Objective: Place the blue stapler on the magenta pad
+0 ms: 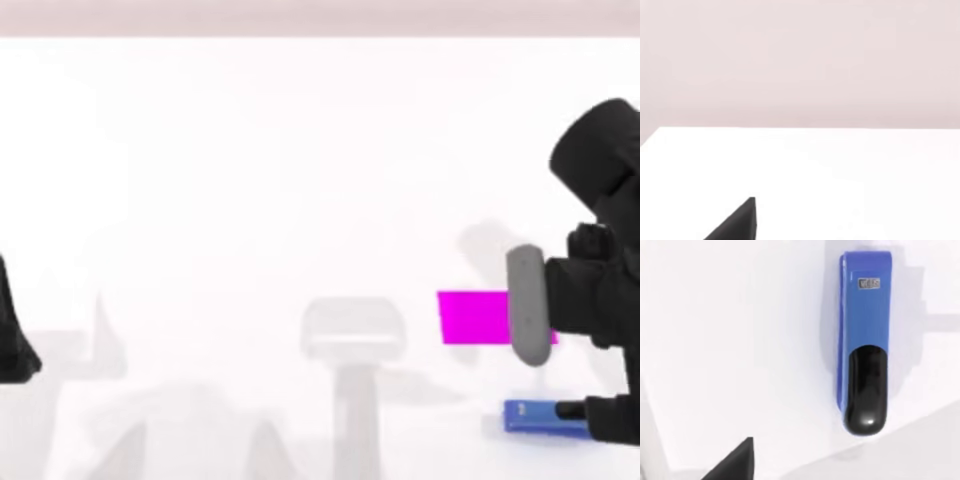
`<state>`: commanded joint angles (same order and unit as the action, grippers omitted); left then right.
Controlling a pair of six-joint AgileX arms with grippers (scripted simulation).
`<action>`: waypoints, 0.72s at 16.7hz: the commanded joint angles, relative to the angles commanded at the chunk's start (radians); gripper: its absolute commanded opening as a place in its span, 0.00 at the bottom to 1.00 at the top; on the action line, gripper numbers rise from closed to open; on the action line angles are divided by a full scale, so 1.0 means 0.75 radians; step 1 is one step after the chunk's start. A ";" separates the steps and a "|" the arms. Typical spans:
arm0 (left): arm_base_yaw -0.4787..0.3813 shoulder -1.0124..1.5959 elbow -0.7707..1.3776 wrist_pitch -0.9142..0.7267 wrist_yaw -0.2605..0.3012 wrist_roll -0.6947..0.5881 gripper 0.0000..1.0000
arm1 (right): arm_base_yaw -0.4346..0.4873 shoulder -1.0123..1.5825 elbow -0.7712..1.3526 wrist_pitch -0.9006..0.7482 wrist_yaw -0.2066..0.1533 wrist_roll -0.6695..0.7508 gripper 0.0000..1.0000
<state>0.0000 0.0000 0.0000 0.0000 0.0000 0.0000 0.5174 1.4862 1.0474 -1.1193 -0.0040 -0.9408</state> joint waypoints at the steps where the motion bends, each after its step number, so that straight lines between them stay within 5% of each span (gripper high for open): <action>1: 0.000 0.000 0.000 0.000 0.000 0.000 1.00 | 0.008 0.021 0.017 -0.014 0.000 -0.014 1.00; 8: 0.000 0.000 0.000 0.000 0.000 0.000 1.00 | 0.006 0.033 0.003 0.004 0.000 -0.018 1.00; 12: 0.000 0.000 0.000 0.000 0.000 0.000 1.00 | 0.012 0.109 -0.120 0.207 0.000 -0.015 1.00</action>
<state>0.0000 0.0000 0.0000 0.0000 0.0000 0.0000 0.5261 1.5682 0.9576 -0.9639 -0.0039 -0.9520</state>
